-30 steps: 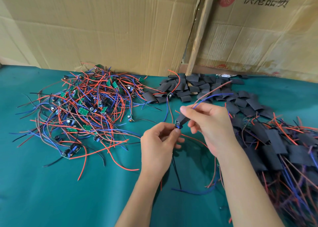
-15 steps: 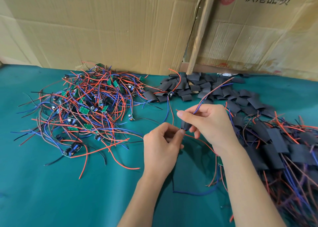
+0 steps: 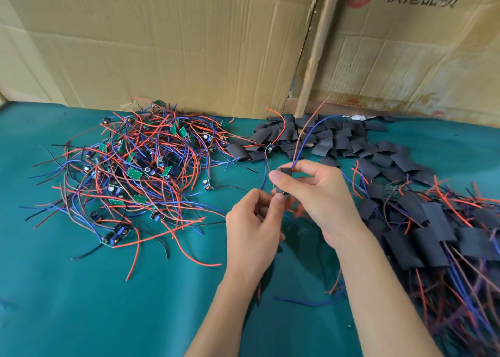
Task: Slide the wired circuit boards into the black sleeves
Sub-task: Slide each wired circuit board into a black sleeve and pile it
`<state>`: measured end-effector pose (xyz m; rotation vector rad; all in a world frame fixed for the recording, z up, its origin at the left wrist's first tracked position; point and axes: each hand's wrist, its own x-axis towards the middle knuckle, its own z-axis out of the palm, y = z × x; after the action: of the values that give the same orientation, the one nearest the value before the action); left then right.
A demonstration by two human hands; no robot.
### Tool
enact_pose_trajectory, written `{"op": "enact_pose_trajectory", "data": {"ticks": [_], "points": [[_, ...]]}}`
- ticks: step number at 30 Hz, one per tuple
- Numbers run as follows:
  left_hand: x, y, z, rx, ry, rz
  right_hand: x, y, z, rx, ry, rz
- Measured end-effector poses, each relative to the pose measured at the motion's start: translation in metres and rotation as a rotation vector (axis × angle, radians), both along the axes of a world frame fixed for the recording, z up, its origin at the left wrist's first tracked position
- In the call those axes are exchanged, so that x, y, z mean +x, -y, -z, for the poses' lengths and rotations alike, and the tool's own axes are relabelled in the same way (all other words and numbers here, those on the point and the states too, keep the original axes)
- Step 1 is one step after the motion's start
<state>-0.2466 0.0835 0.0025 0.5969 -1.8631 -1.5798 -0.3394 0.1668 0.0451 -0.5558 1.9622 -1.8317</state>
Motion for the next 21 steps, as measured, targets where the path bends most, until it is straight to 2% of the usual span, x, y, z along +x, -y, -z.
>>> {"op": "enact_pose_trajectory", "data": {"ticks": [4, 8, 12, 14, 17, 18, 21], "points": [[-0.001, 0.001, 0.001, 0.057, -0.004, -0.007, 0.004, 0.0, 0.001, -0.06, 0.11, -0.064], [-0.001, 0.0, 0.002, -0.032, 0.025, -0.065, 0.006, 0.002, 0.0, 0.037, 0.042, -0.095], [-0.001, -0.003, 0.001, -0.075, 0.027, 0.029, -0.003, -0.011, -0.013, 0.041, 0.026, 0.038], [-0.001, -0.003, 0.001, -0.079, 0.021, 0.04, -0.014, -0.031, -0.024, 0.193, -0.1, 0.176], [-0.004, 0.0, 0.005, -0.053, 0.035, -0.048, -0.026, -0.071, -0.043, 0.645, -0.34, 0.279], [-0.006, 0.001, 0.007, -0.072, 0.033, -0.084, -0.026, -0.082, -0.05, 0.741, -0.376, 0.315], [-0.007, 0.002, 0.008, -0.151, 0.033, -0.147, -0.011, -0.08, -0.07, 0.693, -0.512, 0.432]]}}
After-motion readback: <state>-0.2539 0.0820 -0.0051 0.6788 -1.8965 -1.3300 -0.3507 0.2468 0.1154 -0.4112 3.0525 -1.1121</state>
